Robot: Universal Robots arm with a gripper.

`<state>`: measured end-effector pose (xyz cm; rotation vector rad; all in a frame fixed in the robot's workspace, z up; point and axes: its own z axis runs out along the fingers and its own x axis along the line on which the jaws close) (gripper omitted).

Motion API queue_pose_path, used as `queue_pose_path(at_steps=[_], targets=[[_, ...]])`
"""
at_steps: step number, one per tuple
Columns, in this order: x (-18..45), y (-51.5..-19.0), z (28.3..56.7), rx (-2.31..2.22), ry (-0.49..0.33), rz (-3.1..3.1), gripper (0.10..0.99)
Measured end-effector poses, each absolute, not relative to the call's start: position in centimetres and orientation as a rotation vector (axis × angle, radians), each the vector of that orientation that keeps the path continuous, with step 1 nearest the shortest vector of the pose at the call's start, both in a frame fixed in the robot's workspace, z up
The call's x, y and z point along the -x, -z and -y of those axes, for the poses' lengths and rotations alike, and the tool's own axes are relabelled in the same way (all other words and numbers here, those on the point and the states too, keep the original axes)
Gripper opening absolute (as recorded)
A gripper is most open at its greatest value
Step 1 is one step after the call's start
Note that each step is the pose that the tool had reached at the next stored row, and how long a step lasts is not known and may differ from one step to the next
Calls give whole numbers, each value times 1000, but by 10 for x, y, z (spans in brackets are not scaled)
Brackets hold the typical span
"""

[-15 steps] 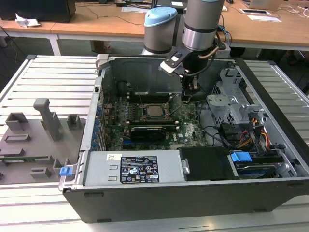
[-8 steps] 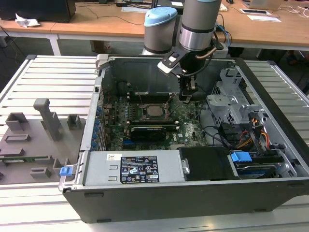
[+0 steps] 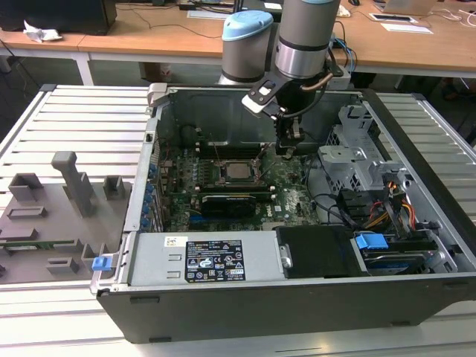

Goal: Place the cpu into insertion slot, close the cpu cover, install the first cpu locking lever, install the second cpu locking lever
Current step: 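Close the cpu cover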

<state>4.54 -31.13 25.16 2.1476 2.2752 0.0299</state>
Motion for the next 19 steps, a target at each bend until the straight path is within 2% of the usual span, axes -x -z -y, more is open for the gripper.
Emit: queue_pose_path(at_steps=[19], targets=[[-40,-252,311,-2148,-30,-2275,106]])
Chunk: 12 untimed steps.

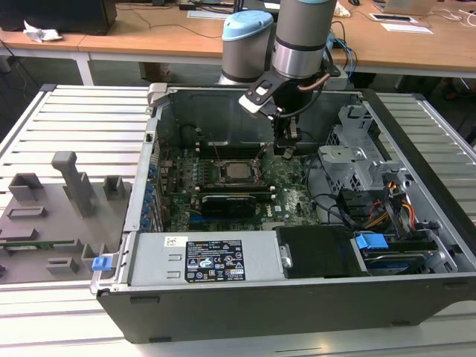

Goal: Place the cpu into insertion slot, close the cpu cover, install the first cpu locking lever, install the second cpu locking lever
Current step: 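Close the cpu cover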

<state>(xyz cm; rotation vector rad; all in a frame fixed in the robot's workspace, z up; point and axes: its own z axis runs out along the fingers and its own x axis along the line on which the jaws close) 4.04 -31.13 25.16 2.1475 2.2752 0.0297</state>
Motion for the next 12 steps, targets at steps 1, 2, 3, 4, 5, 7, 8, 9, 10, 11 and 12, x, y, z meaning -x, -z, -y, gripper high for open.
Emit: queue_pose_path(at_steps=[1,2,3,4,5,7,8,9,10,11,12], targets=[[-40,-252,311,-2148,-30,-2275,106],[-40,-252,311,-2148,-30,-2275,106],[-40,-252,311,-2147,-30,-2275,106],[-39,-252,311,-2148,-30,-2275,106],[-39,-252,311,-2147,-30,-2275,106],[-36,-251,311,-2147,-30,-2275,106],[-32,-250,311,-2148,-30,-2275,106],[-32,-250,311,-2148,-30,-2275,106],[-32,-250,311,-2148,-30,-2275,106],[-31,-250,311,-2148,-30,-2275,106],[-31,-250,311,-2148,-30,-2275,106]])
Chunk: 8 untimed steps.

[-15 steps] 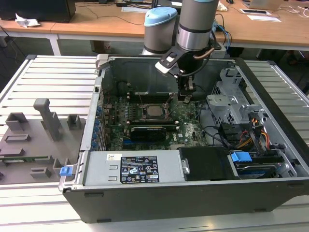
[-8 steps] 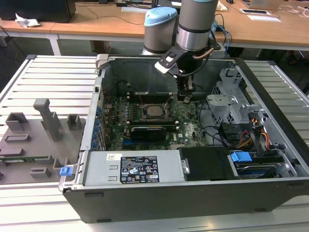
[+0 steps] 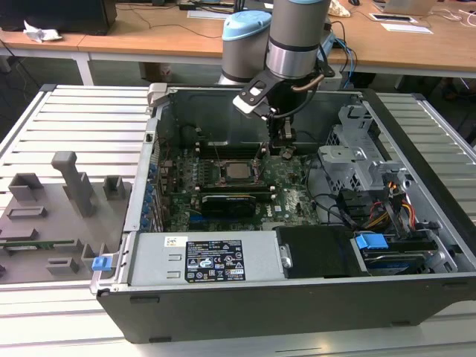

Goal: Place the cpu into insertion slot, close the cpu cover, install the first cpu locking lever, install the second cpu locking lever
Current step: 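Close the cpu cover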

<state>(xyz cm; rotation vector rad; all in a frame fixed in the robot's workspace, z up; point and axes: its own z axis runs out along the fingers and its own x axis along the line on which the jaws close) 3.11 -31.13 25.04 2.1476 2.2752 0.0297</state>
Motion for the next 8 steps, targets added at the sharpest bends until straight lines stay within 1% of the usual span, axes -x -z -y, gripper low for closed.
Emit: queue_pose_path(at_steps=[8], targets=[[-30,-250,311,-2147,-30,-2275,106]])
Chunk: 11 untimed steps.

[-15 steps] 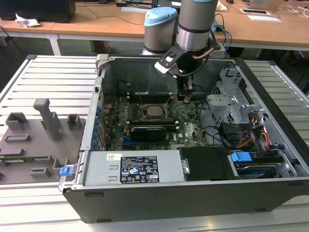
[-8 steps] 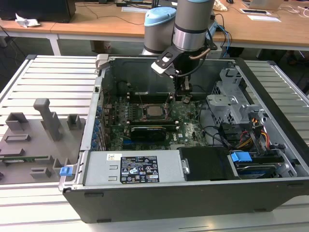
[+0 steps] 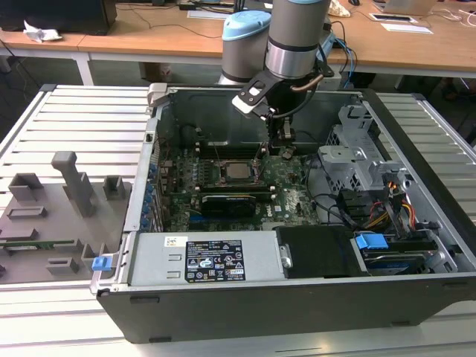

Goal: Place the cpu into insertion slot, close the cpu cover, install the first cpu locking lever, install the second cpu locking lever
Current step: 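Close the cpu cover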

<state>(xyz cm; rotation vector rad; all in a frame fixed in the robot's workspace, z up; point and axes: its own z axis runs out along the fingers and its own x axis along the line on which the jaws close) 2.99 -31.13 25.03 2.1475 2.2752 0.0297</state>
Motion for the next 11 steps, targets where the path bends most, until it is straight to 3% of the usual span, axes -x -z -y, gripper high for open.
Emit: queue_pose_path(at_steps=[11], targets=[[-28,-250,311,-2147,-30,-2275,106]])
